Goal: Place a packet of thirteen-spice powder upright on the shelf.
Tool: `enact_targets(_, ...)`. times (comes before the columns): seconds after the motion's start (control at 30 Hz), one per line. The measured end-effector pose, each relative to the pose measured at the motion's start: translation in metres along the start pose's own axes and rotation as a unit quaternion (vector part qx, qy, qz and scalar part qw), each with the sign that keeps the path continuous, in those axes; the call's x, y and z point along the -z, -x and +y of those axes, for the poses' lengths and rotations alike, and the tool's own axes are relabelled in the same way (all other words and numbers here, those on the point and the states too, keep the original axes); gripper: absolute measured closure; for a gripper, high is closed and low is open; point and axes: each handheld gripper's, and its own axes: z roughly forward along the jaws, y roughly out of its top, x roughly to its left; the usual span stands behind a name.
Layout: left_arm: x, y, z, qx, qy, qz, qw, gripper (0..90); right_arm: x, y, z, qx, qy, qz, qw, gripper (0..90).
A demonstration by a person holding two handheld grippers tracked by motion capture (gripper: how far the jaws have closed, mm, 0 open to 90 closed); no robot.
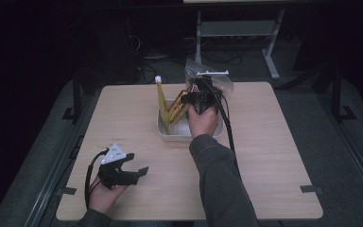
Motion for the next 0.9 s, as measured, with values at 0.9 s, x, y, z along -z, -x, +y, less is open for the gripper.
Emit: enact_targets(0.9,-0.002,0.004,0.001,-0.005,-0.001,-0.005,1.0,22.1,-0.002,-0.001,-0.013,-0.011,0.008,0.007,0.9999,63.4)
